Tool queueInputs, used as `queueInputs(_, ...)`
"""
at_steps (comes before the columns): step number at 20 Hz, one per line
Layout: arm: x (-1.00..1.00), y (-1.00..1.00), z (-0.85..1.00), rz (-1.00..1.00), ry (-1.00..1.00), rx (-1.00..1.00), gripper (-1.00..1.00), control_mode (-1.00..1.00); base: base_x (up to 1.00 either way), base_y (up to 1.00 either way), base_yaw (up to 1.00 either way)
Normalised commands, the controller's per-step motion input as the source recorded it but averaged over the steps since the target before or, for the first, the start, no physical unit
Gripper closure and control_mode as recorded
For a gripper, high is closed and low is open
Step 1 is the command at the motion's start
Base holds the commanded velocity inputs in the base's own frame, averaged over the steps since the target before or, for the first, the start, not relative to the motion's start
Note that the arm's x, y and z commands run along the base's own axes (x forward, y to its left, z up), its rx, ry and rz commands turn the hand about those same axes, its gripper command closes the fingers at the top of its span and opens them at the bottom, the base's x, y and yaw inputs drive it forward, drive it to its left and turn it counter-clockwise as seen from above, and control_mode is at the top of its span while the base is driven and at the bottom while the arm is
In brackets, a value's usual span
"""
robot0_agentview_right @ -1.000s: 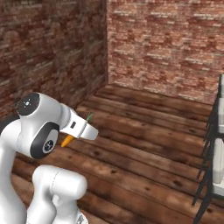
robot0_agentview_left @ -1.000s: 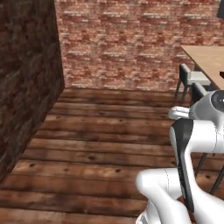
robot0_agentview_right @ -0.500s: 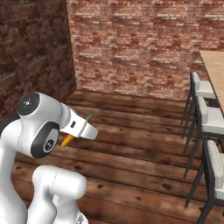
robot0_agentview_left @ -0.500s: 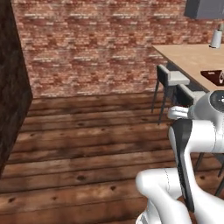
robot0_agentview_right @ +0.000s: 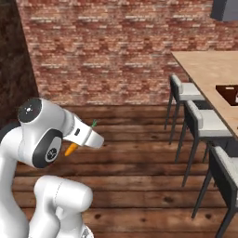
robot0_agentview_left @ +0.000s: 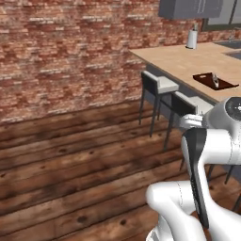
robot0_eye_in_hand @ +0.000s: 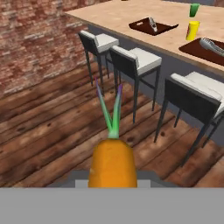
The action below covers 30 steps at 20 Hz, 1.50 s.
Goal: Gather the carrot and eggplant from the fridge and place them on a tray on the dining counter. Then gather the fishs from the fridge and place them on the other tray.
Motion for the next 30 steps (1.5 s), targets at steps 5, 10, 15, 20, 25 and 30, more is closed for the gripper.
queueInputs(5,0.00,0.00,0.00,0.00,0.00,0.00,1.00,1.00,0.74,0.67,-0.45)
queueInputs(10,0.00,0.00,0.00,0.00,0.00,0.00,1.00,1.00,0.86,0.61,-0.43)
queueInputs(15,0.00,0.00,0.00,0.00,0.00,0.00,1.00,1.00,0.90,0.51,-0.41)
queueInputs(20,0.00,0.00,0.00,0.00,0.00,0.00,1.00,1.00,0.86,0.40,-0.40)
queueInputs(25,0.00,0.00,0.00,0.00,0.00,0.00,1.00,1.00,0.82,0.24,-0.37)
queueInputs(30,0.00,0.00,0.00,0.00,0.00,0.00,1.00,1.00,0.85,0.09,-0.34)
